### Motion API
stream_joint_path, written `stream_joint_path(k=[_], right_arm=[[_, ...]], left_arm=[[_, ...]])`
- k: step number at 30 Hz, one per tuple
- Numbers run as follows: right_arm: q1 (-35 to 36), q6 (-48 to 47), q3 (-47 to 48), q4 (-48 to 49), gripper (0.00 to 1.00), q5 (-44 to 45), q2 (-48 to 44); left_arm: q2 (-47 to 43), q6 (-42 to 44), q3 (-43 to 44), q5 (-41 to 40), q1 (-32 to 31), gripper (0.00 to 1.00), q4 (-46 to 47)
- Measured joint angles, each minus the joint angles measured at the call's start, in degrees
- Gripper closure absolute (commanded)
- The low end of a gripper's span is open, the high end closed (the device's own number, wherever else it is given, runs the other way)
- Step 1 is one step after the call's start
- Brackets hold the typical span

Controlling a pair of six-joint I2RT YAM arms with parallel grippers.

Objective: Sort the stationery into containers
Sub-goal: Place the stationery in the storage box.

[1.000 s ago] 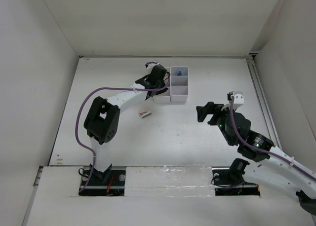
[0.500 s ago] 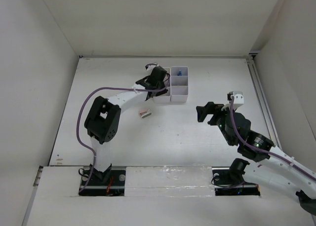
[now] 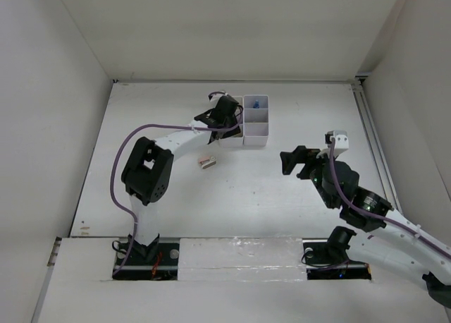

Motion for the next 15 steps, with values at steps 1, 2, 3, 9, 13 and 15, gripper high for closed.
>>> stream_joint_path(k=[1,2,3,9,13,15], right_arm=[[0.0,0.0,0.0,0.02,0.01,-0.11,0.0],[0.0,-0.02,0.0,0.0,0.01,-0.2,0.04],[0.0,-0.02,0.0,0.02,0.01,-0.31,0.11],[0.0,-0.24,0.0,0.07,0.01,-1.88,0.92],[0.0,-0.94,0.0,0.42,0.01,-3.65,2.03],[0.0,-1.11,0.0,0.5,0.01,-4.44,2.91]], left_arm=[[-0.02,0.0,0.0,0.11,-0.02,0.71,-0.02],[-0.13,0.0,0.0,0.35,-0.07,0.69,0.0],[-0.28,0.02,0.0,0.55,-0.11,0.67,-0.07],[-4.87,0.02,0.0,1.01,-0.37,0.58,-0.9],[-10.73,0.07,-0.79,0.55,-0.42,0.34,-0.94],[-14.29,0.02,-1.95,-0.17,-0.42,0.17,-1.29]])
